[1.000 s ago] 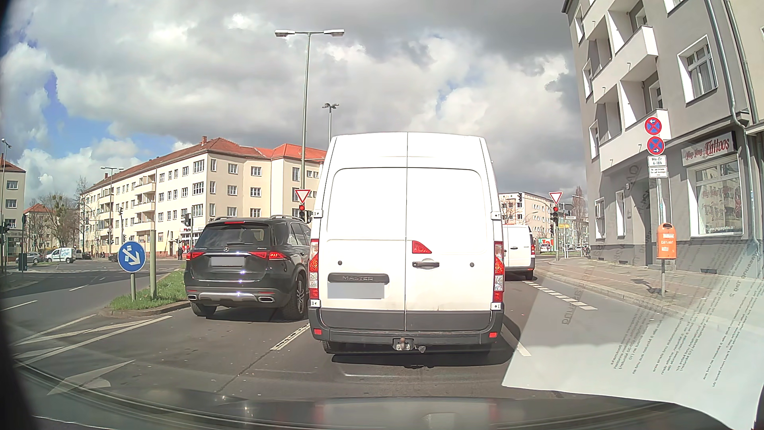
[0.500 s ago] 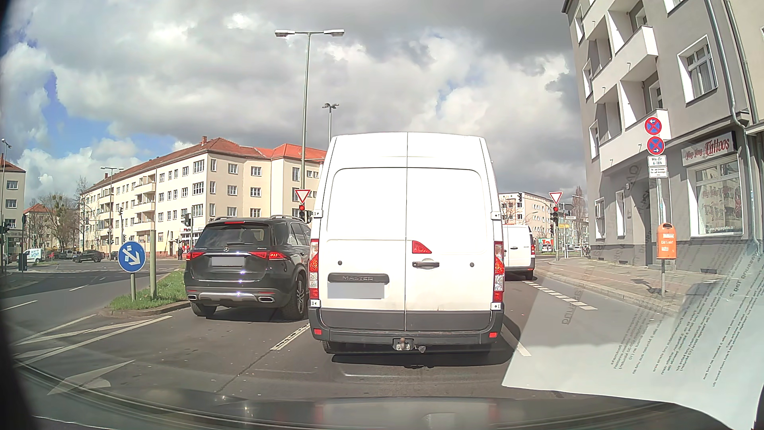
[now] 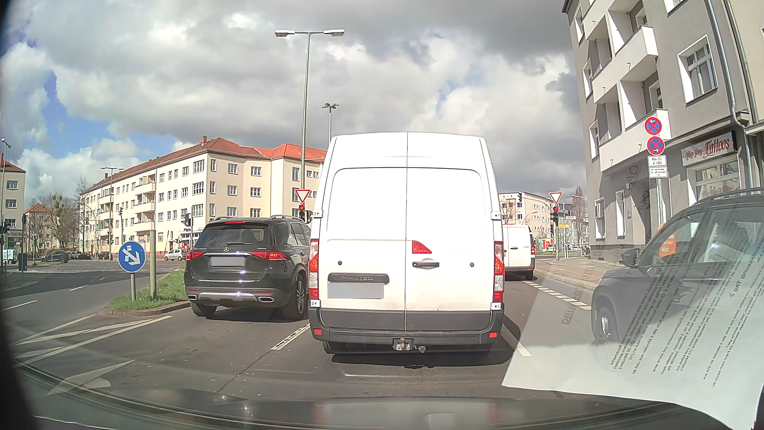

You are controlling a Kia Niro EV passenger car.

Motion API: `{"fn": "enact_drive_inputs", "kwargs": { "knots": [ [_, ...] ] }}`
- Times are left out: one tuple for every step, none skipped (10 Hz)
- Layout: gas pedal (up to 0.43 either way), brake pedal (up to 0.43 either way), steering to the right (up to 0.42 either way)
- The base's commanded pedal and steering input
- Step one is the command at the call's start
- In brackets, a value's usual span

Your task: Follow the waypoints while adhering to traffic rules and regulations

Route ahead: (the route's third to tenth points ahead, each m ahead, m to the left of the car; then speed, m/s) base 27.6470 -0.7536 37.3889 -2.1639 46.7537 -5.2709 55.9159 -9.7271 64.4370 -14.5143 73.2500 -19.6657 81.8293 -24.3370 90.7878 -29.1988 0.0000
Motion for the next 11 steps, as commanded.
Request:
{"fn": "enact_drive_inputs", "kwargs": {
  "knots": [
    [0.0,0.39,-0.009],
    [0.0,0.384,-0.005],
    [0.0,0.384,-0.003],
    [0.0,0.384,-0.003],
    [0.0,0.384,-0.003],
    [0.0,0.384,-0.01],
    [0.0,0.384,-0.015],
    [0.0,0.39,-0.017],
    [0.0,0.396,-0.017],
    [0.0,0.396,-0.017],
    [0.0,0.396,-0.017]
  ]
}}
